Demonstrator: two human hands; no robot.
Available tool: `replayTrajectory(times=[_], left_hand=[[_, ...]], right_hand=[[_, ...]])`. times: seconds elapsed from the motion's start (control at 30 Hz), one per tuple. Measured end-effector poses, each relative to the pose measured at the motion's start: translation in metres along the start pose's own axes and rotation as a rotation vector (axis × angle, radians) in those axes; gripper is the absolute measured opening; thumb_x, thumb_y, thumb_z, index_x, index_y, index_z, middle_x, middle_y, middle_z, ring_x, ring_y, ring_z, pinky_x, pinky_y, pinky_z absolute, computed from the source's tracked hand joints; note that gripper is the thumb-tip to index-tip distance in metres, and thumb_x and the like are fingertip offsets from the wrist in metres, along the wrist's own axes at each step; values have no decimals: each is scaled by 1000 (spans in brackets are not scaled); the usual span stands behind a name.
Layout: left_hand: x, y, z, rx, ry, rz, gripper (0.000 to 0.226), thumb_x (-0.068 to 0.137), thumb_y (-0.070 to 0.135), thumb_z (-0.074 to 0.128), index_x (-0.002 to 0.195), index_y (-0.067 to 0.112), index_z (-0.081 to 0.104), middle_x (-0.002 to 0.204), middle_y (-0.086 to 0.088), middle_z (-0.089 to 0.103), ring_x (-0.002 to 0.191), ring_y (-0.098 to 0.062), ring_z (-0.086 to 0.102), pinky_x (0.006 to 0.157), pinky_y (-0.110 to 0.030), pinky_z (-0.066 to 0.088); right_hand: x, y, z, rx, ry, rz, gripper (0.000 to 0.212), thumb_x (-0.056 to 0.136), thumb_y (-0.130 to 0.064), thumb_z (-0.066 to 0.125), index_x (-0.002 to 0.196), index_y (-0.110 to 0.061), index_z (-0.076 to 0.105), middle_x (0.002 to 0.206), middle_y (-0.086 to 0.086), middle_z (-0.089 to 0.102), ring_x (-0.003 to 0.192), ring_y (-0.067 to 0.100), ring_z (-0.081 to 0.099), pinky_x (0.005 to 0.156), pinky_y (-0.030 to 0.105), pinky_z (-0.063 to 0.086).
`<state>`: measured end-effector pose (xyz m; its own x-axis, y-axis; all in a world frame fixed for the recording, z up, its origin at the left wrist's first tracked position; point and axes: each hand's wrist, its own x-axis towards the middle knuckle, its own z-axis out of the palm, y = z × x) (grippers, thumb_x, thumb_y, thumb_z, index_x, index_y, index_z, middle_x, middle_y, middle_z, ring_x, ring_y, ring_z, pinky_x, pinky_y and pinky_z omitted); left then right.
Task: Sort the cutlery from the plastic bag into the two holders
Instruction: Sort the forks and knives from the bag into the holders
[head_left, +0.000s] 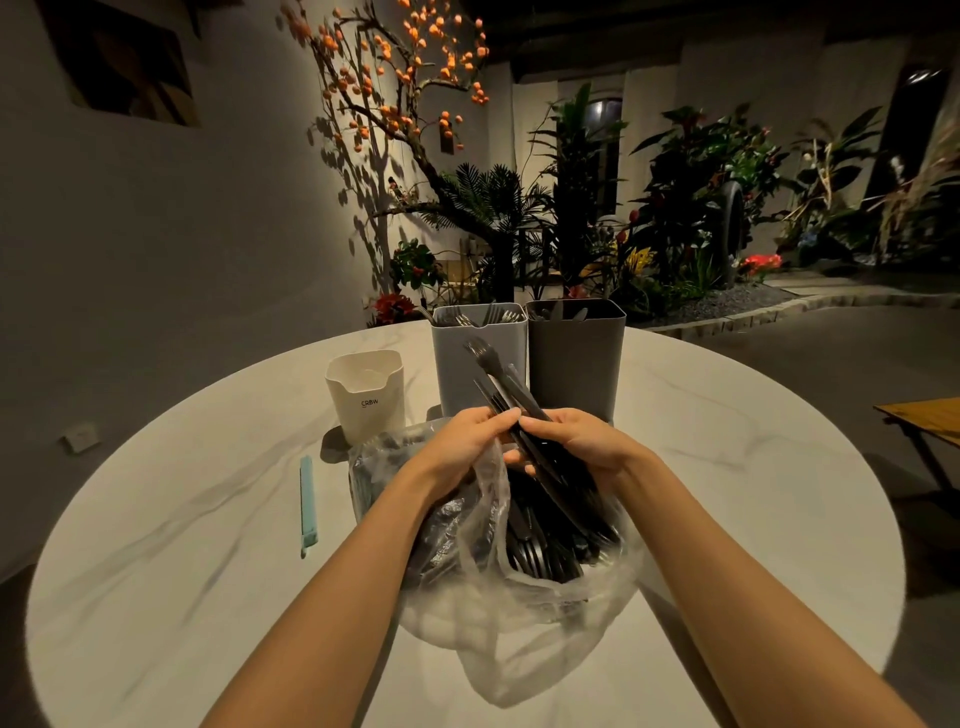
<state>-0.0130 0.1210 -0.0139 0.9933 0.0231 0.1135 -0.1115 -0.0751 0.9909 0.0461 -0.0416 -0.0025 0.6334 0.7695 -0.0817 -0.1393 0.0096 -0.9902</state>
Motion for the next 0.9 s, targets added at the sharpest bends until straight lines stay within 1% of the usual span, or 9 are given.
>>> replayTrajectory(times=[0.1, 0.2, 0.33, 0.43, 0.53, 0.6, 0.67, 0.77, 0.9], left_hand=[[0, 1, 1, -5, 6, -16, 32, 97, 27, 53, 98, -2, 69, 99, -26, 67, 88, -36, 66, 83, -37, 55], [2, -1, 4, -37, 119, -28, 37, 99, 25, 50, 95, -9, 66, 79, -21, 60, 59, -22, 58, 65, -32, 50], [1, 0, 6, -230, 194, -9, 39, 103, 19, 40, 107, -14, 61, 58, -8, 61, 41, -11, 53, 44, -22, 44], [0, -3, 1, -232, 81, 28, 40, 101, 26, 45, 111, -7, 65, 70, -19, 60, 43, -18, 46, 46, -29, 42], [-1, -2, 1, -137, 43, 31, 36, 98, 27, 50, 111, -1, 68, 93, -30, 66, 66, -29, 57, 57, -31, 48], [-3, 1, 2, -132, 14, 16, 36, 99, 24, 49, 112, -6, 65, 70, -14, 68, 58, -18, 61, 56, -26, 51], [-4, 2, 4, -109, -26, 5, 35, 99, 26, 50, 97, -5, 68, 50, -4, 52, 47, -17, 56, 53, -27, 50], [-4, 0, 7, -156, -19, -16, 41, 99, 29, 49, 76, -3, 60, 50, -5, 41, 45, -20, 52, 55, -31, 52], [2, -2, 4, -225, 142, -32, 39, 100, 29, 47, 84, -4, 61, 56, -9, 55, 43, -17, 52, 46, -27, 47]], right_hand=[[0, -1, 1, -68, -2, -15, 20, 99, -19, 49, 102, -6, 64, 83, 9, 74, 70, 16, 72, 64, 24, 59], [4, 2, 3, -120, -7, -5, 23, 100, -22, 49, 107, -7, 64, 92, 12, 74, 78, 18, 72, 76, 28, 59], [4, 2, 3, -149, -30, 27, 28, 101, -25, 47, 113, -7, 64, 102, 12, 73, 87, 21, 72, 83, 30, 57], [4, 3, 2, -90, -94, 56, 30, 103, -24, 42, 118, -5, 59, 106, 13, 71, 89, 22, 70, 83, 31, 57], [3, 2, 1, -62, -112, 62, 29, 103, -24, 40, 120, -7, 55, 98, 12, 72, 78, 19, 70, 76, 29, 58], [5, 3, 2, -80, -97, 47, 26, 103, -25, 39, 113, -10, 57, 93, 9, 72, 73, 17, 69, 73, 28, 58], [7, 5, 2, -99, -63, 9, 28, 104, -26, 39, 110, -9, 60, 92, 8, 72, 72, 16, 68, 74, 27, 58], [10, 9, -1, -141, -1, -42, 32, 102, -26, 44, 106, -3, 66, 98, 13, 71, 80, 20, 68, 82, 32, 56], [8, 9, -4, -265, 77, -25, 25, 99, -23, 52, 102, -6, 69, 97, 12, 73, 89, 23, 71, 97, 40, 51]])
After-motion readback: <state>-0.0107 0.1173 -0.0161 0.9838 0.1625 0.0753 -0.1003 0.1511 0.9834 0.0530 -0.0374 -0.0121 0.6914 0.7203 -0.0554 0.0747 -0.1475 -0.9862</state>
